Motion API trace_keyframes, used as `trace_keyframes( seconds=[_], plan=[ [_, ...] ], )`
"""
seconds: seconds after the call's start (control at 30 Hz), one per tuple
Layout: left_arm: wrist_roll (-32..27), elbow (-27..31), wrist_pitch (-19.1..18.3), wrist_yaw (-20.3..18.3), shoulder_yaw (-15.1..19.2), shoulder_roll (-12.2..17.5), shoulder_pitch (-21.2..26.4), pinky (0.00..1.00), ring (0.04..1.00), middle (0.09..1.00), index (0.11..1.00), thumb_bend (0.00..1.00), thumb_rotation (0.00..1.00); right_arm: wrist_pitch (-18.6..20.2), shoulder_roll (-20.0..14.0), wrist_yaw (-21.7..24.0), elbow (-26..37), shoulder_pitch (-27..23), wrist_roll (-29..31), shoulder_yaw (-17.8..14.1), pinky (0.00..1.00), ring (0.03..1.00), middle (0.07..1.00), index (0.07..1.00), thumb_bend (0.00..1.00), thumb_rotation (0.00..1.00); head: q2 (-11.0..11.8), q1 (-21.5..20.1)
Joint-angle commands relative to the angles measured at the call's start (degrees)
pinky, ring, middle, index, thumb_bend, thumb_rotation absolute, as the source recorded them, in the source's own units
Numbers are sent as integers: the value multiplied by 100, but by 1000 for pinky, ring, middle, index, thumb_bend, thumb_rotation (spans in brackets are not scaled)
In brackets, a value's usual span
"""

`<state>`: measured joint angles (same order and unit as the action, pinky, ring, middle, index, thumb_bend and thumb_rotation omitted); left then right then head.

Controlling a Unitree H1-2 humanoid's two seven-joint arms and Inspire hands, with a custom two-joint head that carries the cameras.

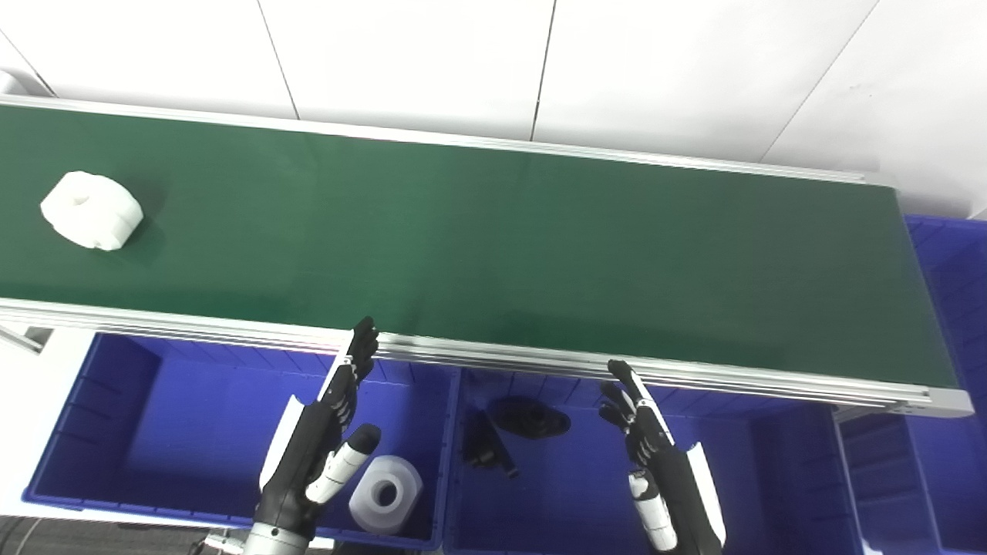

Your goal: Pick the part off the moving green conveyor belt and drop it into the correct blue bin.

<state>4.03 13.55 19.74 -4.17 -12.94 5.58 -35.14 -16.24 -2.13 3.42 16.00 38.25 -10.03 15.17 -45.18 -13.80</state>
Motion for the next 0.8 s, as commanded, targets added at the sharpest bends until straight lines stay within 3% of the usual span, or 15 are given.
trace_keyframes(
  seconds=[0.0, 0.37, 0.57, 0.77],
  plan=[
    [32, 151, 86, -29, -11, -7, -10, 1000, 1000, 1000, 1000, 742, 873, -46, -9, -14, 112, 12, 25, 0, 890, 944, 996, 951, 859, 999, 2, 11],
    [281, 119, -42, -52, -52, -55, -47, 1000, 1000, 1000, 1000, 724, 918, 139, 16, -23, 68, -1, 205, -128, 937, 962, 993, 967, 877, 1000, 2, 68],
    [325, 138, -172, -74, -92, -14, -91, 1000, 1000, 1000, 1000, 752, 943, 30, 58, -60, -81, -83, 277, -163, 940, 954, 983, 988, 863, 997, 21, 91],
    [237, 135, -65, 47, 38, -84, -149, 1000, 1000, 1000, 1000, 740, 894, -53, 102, -111, -56, -70, 319, -190, 937, 959, 990, 990, 833, 984, 30, 128]
  ],
)
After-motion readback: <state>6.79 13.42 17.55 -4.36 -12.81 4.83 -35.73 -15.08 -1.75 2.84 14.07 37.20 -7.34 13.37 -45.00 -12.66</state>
